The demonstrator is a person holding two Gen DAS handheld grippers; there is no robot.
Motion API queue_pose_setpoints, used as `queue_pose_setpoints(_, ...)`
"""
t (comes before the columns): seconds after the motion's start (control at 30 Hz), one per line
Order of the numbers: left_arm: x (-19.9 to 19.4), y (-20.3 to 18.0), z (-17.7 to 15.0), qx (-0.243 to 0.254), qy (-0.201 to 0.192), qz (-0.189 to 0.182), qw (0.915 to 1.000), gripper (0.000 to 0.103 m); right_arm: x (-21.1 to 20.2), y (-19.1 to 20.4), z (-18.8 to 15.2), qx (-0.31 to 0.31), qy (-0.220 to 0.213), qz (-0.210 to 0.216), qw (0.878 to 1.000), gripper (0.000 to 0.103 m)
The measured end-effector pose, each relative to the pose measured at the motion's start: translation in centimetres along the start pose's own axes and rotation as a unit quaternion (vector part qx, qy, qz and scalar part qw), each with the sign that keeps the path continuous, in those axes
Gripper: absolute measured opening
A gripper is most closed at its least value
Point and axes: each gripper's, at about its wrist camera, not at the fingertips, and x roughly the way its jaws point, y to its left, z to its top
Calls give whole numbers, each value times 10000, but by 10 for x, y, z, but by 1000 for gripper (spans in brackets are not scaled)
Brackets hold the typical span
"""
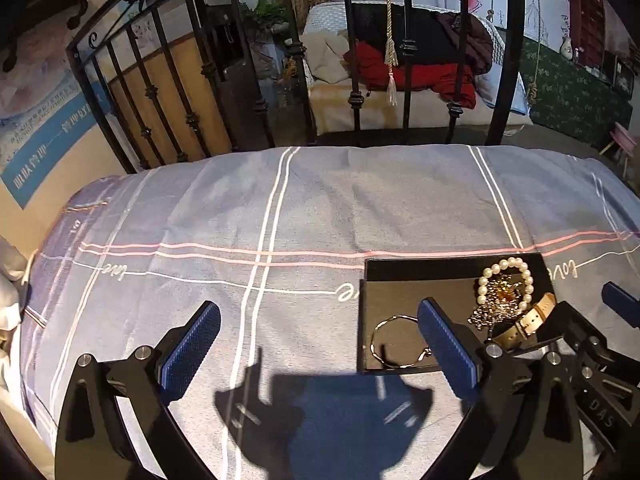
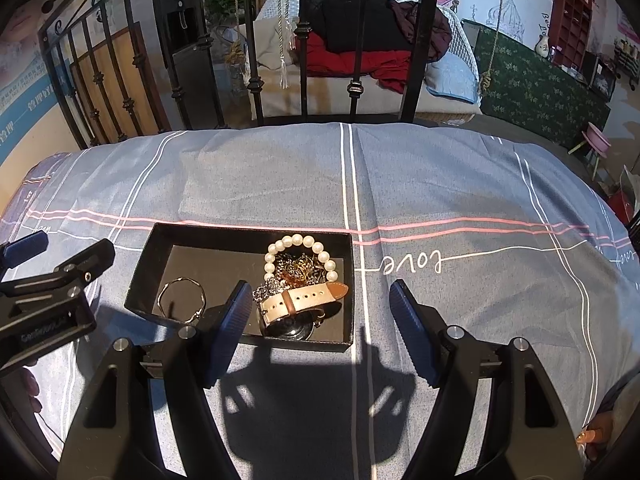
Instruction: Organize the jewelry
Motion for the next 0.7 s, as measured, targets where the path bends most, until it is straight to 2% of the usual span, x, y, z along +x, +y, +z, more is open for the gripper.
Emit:
queue_pose_setpoints(0.17, -4, 9, 0, -345, -79, -116, 9993, 97, 0, 0, 0, -4, 6, -6, 10000, 71)
queue_pose_setpoints(0.27, -1, 8, 0, -290, 57, 5, 9996, 97, -1, 1, 0, -33, -16, -26, 10000, 71)
queue_pose_setpoints(0.53, -3, 6, -2, -211, -3, -3, 9998, 97, -1, 0, -1, -9, -15, -41, 10000, 71)
queue_pose_setpoints(0.63, -7, 10, -2, -405, -103, 108, 9991, 97, -1, 0, -1, 2, -11, -54, 10000, 71)
queue_pose_setpoints(0.7, -9, 13, -1, -481, -139, 41, 9987, 97, -1, -1, -2, 8, -9, -64, 10000, 71)
